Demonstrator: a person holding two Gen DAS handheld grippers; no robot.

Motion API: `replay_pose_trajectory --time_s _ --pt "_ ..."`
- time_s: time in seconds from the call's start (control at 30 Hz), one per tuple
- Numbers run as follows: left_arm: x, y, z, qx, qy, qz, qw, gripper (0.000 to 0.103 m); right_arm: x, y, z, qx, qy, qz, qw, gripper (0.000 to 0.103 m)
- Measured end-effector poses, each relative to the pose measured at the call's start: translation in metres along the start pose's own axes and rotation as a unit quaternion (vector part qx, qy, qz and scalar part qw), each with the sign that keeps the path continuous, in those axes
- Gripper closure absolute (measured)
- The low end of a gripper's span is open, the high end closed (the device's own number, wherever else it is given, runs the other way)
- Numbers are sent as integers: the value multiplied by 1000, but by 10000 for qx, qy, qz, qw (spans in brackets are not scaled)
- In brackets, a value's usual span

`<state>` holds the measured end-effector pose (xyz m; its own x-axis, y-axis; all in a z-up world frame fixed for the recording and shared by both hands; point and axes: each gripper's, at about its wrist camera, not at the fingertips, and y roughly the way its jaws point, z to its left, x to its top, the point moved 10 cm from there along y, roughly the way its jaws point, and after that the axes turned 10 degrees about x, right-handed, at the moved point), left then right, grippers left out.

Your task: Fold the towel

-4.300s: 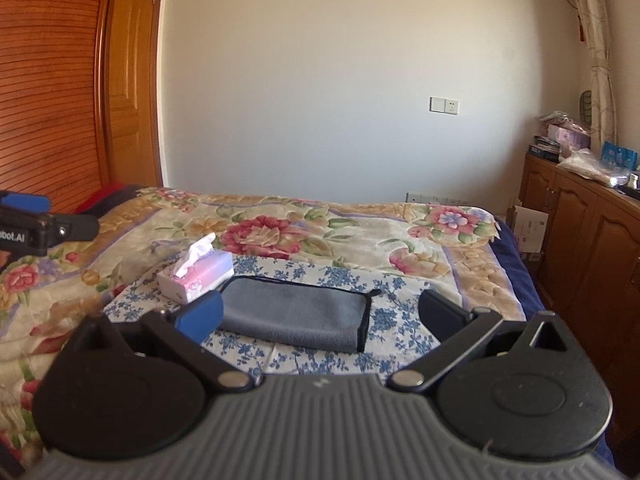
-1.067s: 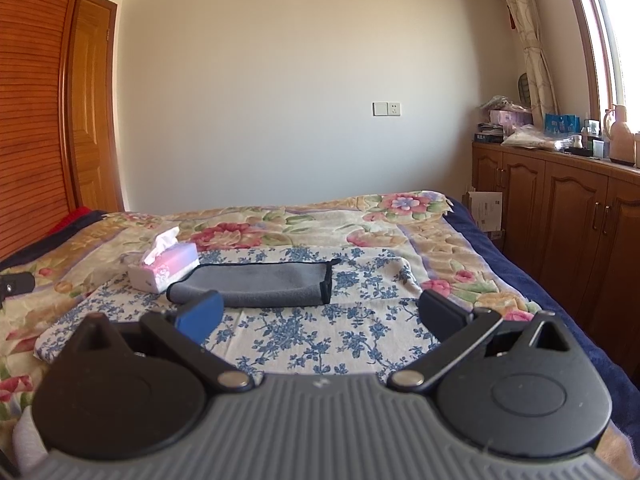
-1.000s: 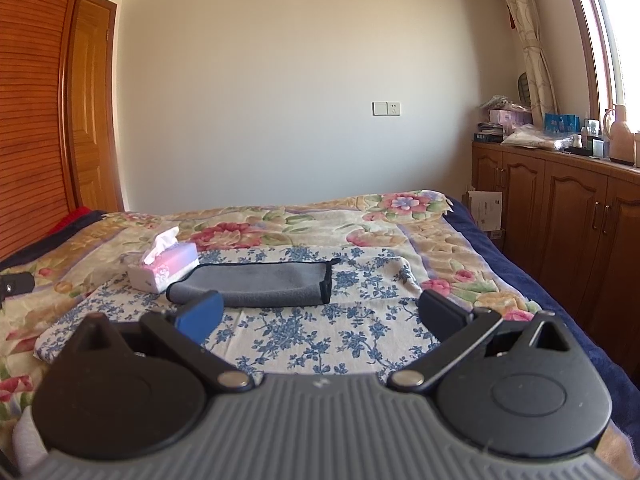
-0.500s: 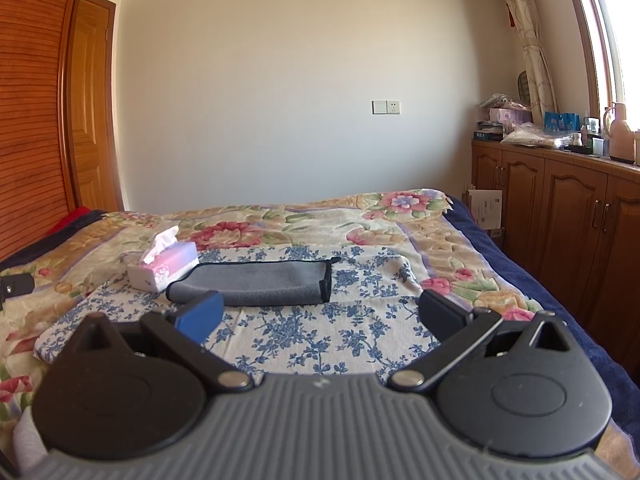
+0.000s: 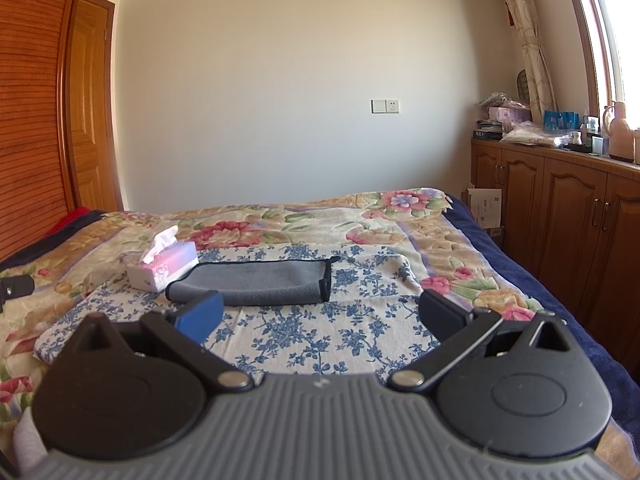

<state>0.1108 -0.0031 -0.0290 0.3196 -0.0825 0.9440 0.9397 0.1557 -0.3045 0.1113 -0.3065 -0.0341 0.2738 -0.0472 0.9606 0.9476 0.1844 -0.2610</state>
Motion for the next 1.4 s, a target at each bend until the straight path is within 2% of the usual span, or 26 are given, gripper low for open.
replay_pose_trajectory --time_s 1.4 --pt "-1 0 0 -2 19 0 10000 0 -3 0 -2 -9 74 33 10000 0"
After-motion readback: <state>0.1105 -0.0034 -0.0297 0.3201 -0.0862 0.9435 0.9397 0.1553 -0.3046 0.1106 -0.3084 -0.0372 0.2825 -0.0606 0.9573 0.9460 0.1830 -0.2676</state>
